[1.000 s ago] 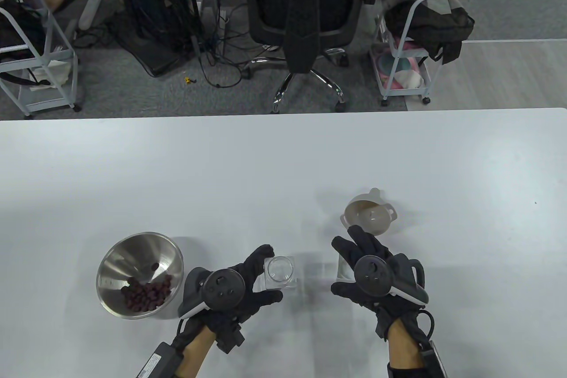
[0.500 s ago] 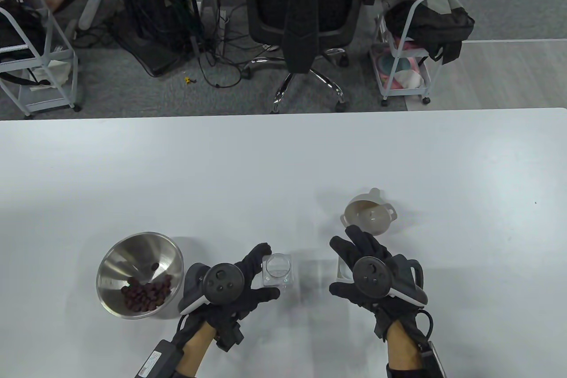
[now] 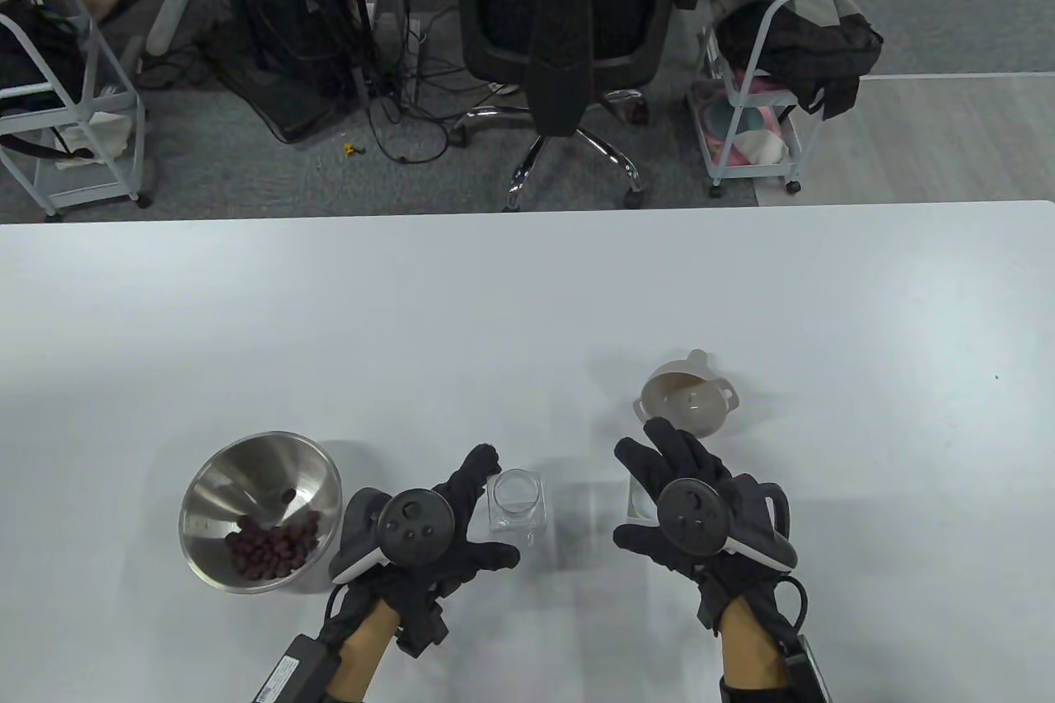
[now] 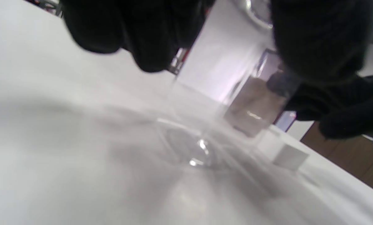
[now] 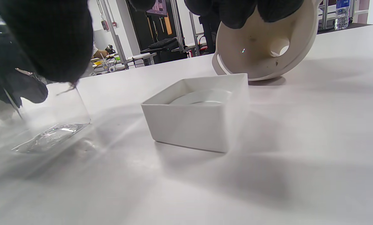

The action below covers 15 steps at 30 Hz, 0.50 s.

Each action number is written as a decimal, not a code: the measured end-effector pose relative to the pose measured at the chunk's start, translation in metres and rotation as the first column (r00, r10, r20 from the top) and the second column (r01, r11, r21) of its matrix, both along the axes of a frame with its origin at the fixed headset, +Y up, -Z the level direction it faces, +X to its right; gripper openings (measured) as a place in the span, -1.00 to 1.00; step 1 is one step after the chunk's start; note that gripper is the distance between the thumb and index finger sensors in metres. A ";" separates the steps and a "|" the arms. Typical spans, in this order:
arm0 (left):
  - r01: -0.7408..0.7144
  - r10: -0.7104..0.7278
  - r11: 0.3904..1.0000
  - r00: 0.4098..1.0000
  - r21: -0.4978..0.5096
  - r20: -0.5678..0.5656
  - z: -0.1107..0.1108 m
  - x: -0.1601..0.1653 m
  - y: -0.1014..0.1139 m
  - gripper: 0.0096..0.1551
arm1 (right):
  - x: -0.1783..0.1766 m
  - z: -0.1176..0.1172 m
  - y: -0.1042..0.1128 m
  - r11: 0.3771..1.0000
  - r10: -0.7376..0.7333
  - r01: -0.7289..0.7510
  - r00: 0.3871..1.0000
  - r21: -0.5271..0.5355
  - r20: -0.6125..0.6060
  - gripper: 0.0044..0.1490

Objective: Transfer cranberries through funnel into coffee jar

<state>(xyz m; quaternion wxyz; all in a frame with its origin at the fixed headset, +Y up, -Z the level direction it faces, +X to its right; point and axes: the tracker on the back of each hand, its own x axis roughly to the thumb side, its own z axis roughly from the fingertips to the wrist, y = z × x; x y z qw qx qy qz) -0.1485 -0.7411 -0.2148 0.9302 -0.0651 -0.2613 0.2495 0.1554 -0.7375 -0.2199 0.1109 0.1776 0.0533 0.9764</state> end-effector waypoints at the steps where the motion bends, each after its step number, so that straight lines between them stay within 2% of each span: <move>1: 0.003 -0.003 1.000 1.000 0.017 -0.003 0.001 -0.001 0.002 0.47 | 0.000 0.000 0.000 1.000 0.000 0.000 1.000 0.002 0.000 0.25; 10: 0.003 0.003 0.989 0.999 0.150 -0.035 0.013 -0.013 0.020 0.48 | 0.001 0.002 0.003 0.998 -0.019 0.018 1.000 0.067 0.016 0.22; 15: 0.069 -0.054 0.979 0.995 0.193 -0.085 0.015 -0.022 0.021 0.48 | 0.004 0.005 0.008 0.979 -0.053 0.036 0.995 0.200 0.082 0.15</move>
